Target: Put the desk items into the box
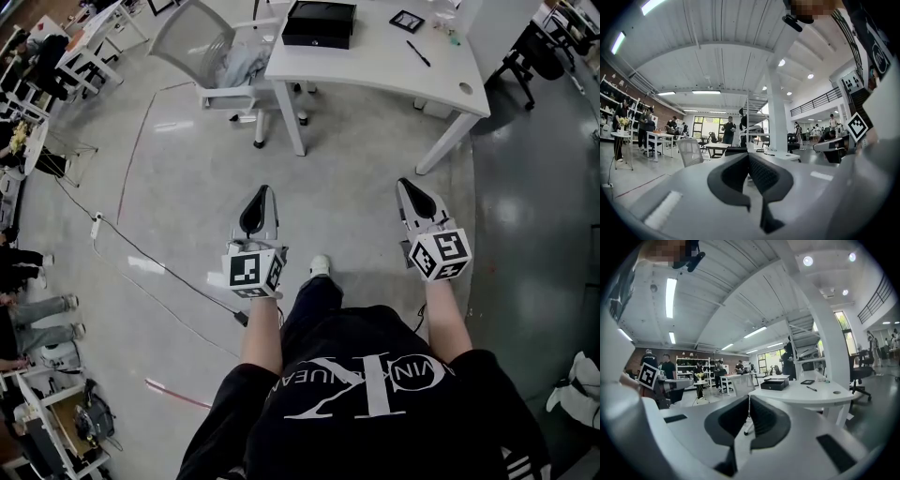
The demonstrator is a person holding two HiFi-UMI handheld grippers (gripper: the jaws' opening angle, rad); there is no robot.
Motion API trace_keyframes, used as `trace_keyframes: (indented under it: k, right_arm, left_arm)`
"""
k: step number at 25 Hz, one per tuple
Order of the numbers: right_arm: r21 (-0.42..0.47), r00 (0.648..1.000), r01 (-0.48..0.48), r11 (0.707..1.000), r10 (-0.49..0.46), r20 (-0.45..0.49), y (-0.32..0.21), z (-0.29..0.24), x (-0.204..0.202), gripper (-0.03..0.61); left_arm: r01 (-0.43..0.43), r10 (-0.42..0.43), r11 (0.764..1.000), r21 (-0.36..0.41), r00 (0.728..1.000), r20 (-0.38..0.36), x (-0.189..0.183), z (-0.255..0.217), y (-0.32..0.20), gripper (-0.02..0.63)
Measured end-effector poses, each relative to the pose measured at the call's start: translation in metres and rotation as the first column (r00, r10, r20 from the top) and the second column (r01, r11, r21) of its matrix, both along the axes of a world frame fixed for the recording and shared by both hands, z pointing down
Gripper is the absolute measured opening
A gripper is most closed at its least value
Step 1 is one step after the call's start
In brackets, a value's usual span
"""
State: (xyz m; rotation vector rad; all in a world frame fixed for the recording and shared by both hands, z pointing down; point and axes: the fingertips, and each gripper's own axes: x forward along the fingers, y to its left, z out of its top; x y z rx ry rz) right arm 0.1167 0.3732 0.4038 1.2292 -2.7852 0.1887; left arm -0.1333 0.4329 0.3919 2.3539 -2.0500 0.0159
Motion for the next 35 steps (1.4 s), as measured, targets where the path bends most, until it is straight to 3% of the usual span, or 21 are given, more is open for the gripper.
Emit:
trace_keyframes:
  k: [13, 27, 35]
  right_arm:
    - [-0.020, 0.999, -0.026, 0.999, 0.026, -0.023, -0.056, 0.001, -0.029, 0.030]
    - [-0.012, 0.994, -0.113, 0.993, 0.113, -0.007, -0.116, 0.001, -0.045, 0.052]
    - [-0.019, 0.990, -0.141, 0.990, 0.140, -0.015, -0.130, 0.008, -0.036, 0.053]
  left_arm:
    - [-0.055, 0.055, 0.998, -0.013, 0.998, -0.019, -0.024, -0.001, -0.072, 0.011]
    - [-0.148, 0.148, 0.989, 0.006, 0.989, -0.026, -0.043, -0.002, -0.156, 0.011]
    - [-0.190, 0.189, 0.982, -0.008, 0.981, -0.030, -0.030, 0.009, -0.177, 0.011]
